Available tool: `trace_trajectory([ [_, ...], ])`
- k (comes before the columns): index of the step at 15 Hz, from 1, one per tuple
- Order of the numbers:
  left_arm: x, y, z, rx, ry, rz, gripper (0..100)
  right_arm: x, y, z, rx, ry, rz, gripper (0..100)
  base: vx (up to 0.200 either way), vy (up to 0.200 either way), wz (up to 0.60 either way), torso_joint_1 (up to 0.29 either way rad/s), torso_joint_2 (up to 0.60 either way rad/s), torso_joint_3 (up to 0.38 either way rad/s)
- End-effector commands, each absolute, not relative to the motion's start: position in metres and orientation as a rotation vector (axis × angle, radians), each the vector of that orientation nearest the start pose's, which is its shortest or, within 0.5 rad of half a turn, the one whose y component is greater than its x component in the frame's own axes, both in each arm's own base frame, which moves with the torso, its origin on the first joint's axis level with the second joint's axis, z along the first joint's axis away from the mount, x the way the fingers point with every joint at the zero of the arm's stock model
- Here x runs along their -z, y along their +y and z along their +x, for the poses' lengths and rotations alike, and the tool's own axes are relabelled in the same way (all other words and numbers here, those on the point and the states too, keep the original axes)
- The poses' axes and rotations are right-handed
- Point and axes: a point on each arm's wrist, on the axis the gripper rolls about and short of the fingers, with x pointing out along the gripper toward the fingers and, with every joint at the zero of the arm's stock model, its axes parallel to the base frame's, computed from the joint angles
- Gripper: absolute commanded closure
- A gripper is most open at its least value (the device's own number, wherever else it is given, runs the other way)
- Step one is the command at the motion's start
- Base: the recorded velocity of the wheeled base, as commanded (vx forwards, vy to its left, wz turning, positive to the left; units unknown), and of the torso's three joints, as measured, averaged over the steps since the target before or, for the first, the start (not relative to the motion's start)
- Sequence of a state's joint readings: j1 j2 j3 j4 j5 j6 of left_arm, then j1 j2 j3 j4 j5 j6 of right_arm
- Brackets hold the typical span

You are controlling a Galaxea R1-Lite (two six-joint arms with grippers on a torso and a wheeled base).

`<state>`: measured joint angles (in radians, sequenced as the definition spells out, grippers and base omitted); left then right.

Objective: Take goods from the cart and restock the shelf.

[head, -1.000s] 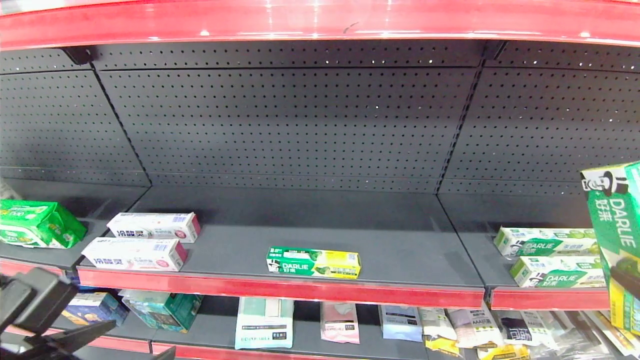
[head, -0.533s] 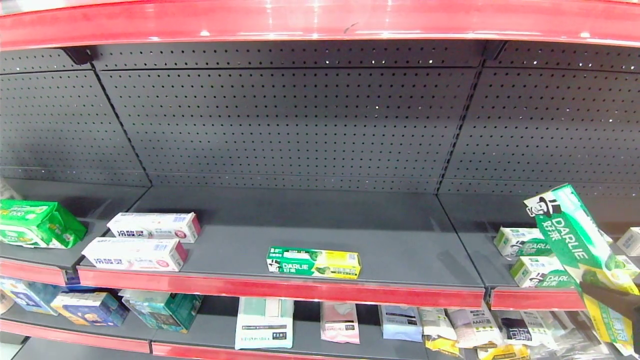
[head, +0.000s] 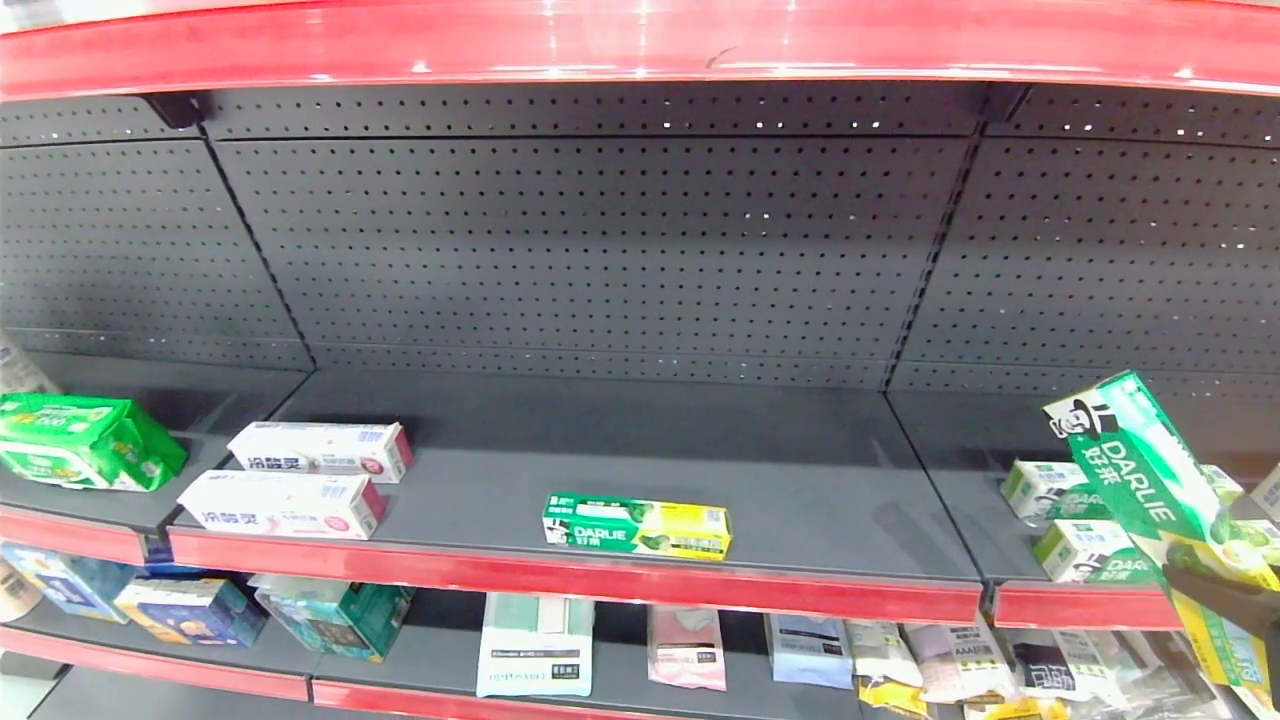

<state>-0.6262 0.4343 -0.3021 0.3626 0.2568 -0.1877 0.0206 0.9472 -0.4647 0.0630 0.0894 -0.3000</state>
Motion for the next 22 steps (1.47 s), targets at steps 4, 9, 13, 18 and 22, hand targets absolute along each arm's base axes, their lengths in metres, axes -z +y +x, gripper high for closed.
trace_trajectory([
  [4,-0.130,0.007,0.001,0.322,0.449,0.026,0,-0.177,0.004,0.101,-0.188,0.518,-0.276,100,0.000,0.000,0.45,0.005,0.00,0.003],
  [9,-0.125,0.020,-0.014,0.230,0.331,-0.005,0,-0.180,0.010,0.146,-0.243,0.569,-0.313,100,0.000,0.000,0.00,0.000,0.00,0.000],
  [13,-0.128,0.021,-0.022,-0.025,0.362,-0.024,0,-0.170,0.021,0.174,-0.296,0.515,-0.326,100,0.000,0.000,0.00,0.000,0.00,0.000],
  [18,-0.121,0.018,-0.025,-0.168,0.368,-0.066,0,-0.168,0.032,0.199,-0.334,0.548,-0.338,100,0.000,0.000,0.00,0.000,0.00,0.000],
  [22,-0.111,0.016,-0.029,-0.260,0.349,-0.089,0,-0.164,0.031,0.197,-0.333,0.564,-0.338,100,0.000,0.000,0.00,0.000,0.00,0.000],
])
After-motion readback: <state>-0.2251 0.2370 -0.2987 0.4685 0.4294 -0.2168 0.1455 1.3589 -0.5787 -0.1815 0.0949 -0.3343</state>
